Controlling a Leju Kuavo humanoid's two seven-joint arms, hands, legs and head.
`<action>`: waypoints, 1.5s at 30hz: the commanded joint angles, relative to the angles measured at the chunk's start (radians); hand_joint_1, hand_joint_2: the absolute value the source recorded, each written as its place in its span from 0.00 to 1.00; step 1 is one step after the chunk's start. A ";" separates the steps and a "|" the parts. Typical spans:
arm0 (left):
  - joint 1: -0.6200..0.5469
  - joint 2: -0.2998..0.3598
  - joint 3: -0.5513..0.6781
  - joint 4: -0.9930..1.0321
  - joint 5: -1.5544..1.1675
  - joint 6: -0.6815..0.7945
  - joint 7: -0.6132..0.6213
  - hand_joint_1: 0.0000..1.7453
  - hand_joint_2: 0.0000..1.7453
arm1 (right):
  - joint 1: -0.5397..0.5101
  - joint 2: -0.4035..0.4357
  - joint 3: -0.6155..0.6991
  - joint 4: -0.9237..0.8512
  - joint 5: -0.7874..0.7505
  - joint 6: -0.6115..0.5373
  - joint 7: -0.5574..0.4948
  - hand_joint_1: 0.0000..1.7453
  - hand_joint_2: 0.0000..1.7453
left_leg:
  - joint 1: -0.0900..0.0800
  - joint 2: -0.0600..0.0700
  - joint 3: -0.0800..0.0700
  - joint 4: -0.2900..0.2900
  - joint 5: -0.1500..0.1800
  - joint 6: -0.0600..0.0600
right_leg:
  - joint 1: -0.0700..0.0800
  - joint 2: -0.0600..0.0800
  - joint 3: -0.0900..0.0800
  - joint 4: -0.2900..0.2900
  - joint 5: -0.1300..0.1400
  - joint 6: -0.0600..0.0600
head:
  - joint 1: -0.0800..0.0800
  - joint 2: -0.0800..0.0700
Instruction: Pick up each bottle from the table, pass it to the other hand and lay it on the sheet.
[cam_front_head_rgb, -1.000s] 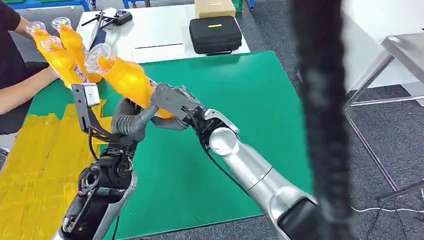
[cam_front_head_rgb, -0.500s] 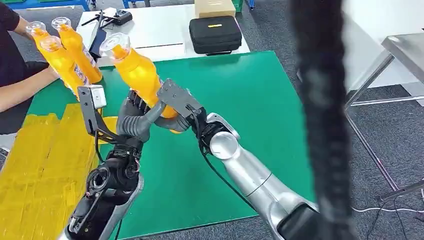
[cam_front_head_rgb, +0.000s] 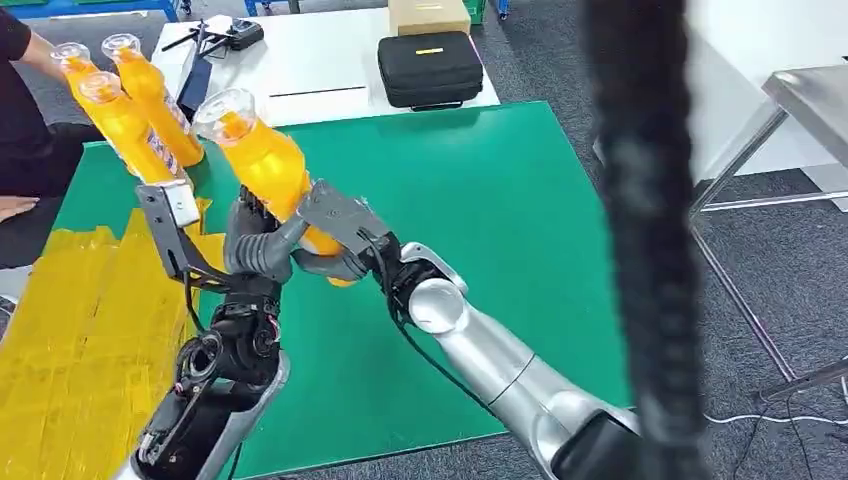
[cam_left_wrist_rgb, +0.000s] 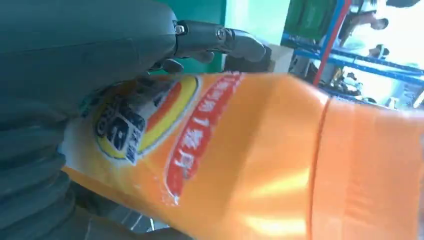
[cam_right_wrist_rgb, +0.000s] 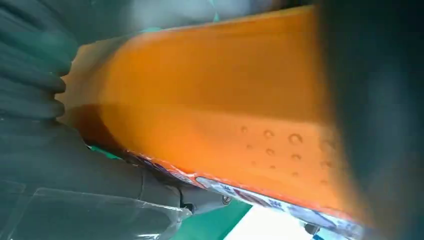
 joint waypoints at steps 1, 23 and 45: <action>-0.069 -0.010 -0.094 0.022 -0.020 -0.006 0.003 0.00 1.00 | 0.001 0.016 0.195 0.077 0.031 0.032 -0.001 1.00 1.00 | 0.001 -0.001 0.003 0.000 -0.001 -0.002 | 0.001 -0.002 0.004 0.000 -0.002 0.000 | 0.001 0.000; -0.077 -0.015 -0.110 0.050 -0.039 -0.035 0.033 1.00 1.00 | -0.022 0.019 0.286 0.089 0.095 0.043 0.006 1.00 1.00 | 0.001 -0.001 0.002 0.000 -0.001 -0.002 | 0.001 -0.002 0.003 -0.001 -0.001 0.000 | 0.000 0.000; -0.113 -0.026 -0.130 0.054 -0.014 -0.046 0.035 1.00 1.00 | -0.017 0.016 0.219 0.088 0.045 -0.016 -0.002 0.00 0.00 | 0.002 -0.002 0.004 0.001 -0.002 -0.003 | 0.002 -0.004 0.005 0.000 -0.003 0.000 | 0.000 0.000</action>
